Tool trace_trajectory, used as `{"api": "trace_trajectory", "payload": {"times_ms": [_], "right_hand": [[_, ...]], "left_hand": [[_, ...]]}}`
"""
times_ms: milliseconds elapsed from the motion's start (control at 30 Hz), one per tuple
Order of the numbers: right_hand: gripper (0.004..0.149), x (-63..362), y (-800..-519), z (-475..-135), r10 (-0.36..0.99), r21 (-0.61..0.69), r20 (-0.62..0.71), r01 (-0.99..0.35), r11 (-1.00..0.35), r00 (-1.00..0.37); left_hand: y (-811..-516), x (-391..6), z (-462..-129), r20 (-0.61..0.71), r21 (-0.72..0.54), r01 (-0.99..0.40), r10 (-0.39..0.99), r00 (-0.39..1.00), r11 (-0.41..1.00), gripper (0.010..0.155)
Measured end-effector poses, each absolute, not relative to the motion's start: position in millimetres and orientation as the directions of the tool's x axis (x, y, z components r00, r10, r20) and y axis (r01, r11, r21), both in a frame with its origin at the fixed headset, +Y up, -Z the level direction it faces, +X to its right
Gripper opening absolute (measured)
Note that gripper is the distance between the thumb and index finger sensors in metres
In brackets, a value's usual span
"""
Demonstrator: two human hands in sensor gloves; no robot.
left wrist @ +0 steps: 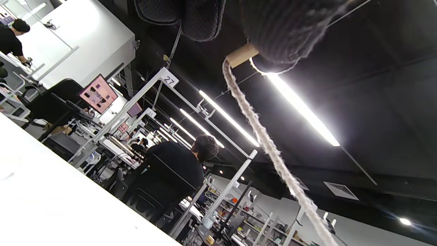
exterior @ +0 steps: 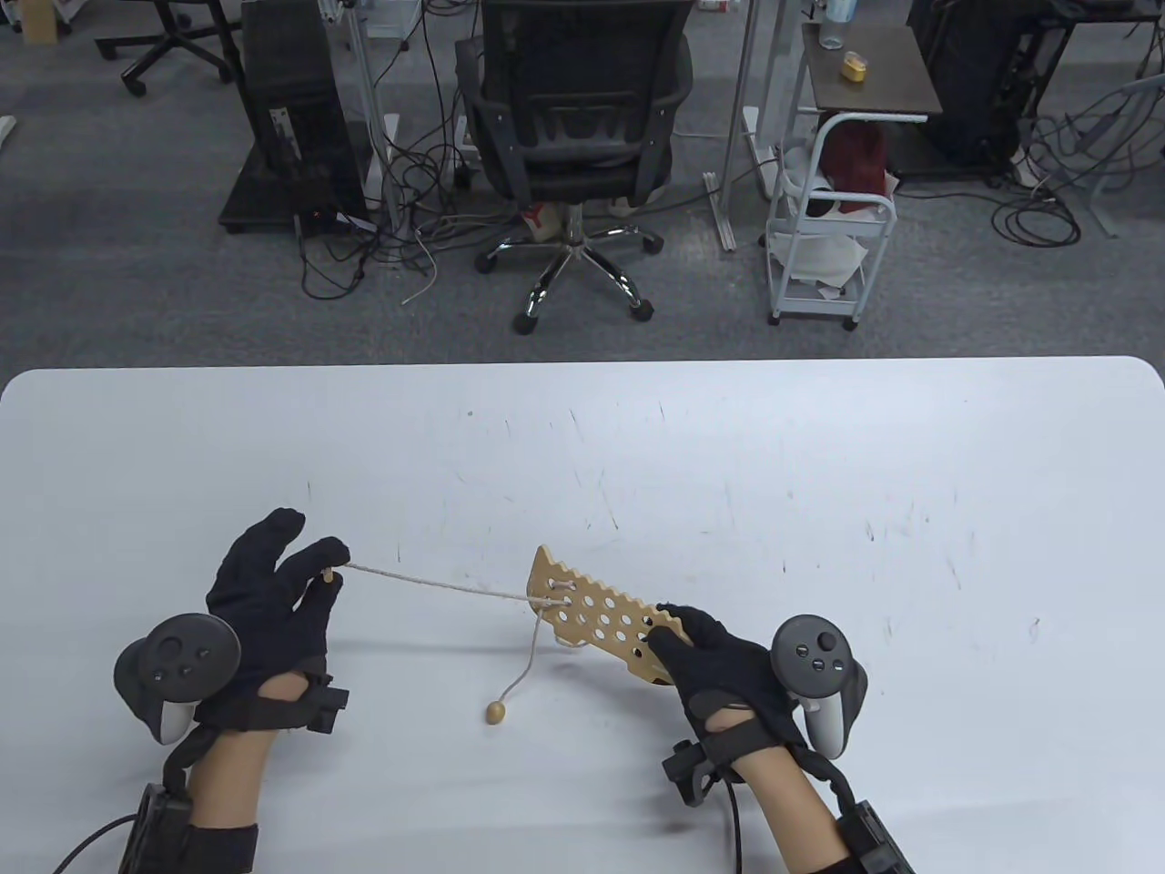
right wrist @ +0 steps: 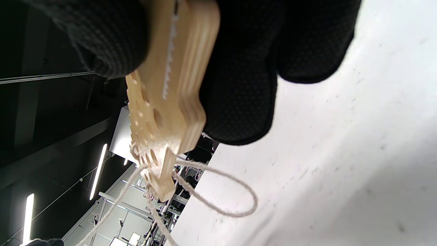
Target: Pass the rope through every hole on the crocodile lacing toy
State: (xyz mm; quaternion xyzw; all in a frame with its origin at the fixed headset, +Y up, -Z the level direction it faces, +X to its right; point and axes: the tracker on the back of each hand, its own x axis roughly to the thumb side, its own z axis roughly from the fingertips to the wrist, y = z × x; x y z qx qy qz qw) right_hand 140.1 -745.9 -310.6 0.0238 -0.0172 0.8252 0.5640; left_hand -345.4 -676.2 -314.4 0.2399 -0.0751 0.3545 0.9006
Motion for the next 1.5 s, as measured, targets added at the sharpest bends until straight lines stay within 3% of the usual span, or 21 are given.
{"api": "trace_trajectory", "payload": {"times_ms": [1067, 1500], "right_hand": [[0.045, 173.4, -785.3, -341.1, 0.925, -0.097, 0.004, -0.921, -0.377, -0.379], [0.045, 187.2, -787.7, -345.5, 0.931, -0.150, -0.031, -0.920, -0.363, -0.362]], "left_hand": [[-666.7, -404.4, -302.4, 0.194, 0.565, -0.658, 0.696, 0.692, 0.497, 0.046], [-669.0, -418.8, -298.3, 0.137, 0.639, -0.618, 0.723, 0.677, 0.458, 0.046]]}}
